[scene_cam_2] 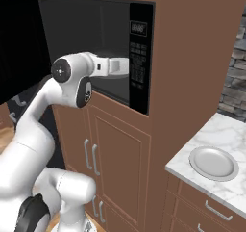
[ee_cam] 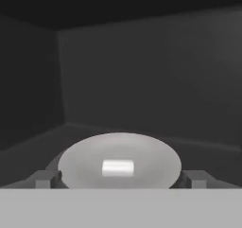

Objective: Pick the marshmallow from the counter and place it in the microwave. Then turn on the microwave.

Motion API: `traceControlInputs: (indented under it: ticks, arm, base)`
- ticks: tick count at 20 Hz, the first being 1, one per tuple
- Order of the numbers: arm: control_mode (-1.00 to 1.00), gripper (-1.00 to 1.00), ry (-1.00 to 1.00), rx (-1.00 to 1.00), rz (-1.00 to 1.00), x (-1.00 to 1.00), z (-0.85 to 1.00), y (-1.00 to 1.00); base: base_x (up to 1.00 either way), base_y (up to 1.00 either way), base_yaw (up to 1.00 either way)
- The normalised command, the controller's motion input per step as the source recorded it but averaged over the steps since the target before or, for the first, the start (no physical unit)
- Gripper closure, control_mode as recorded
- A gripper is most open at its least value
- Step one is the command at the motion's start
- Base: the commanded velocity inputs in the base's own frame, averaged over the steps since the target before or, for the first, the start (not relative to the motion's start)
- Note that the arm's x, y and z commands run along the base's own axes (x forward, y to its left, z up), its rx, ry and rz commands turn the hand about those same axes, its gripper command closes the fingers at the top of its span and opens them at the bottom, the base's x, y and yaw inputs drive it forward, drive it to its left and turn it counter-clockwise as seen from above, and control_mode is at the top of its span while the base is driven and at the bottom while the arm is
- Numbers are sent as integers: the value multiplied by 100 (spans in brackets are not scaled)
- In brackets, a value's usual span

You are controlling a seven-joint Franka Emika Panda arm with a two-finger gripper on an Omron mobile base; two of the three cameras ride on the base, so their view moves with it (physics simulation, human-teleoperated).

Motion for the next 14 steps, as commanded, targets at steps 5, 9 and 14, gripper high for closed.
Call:
traceControlInputs:
  ticks: [5,9,14]
  arm:
    - [-100,-100,-10,-1,0,-50,30,24]
    - [-100,-100,-8,-1,0,-53,23,21]
    - [-100,-100,-6,0,0,-57,27,17]
  base:
    - [0,0,0]
    - [0,0,0]
    - [0,0,0]
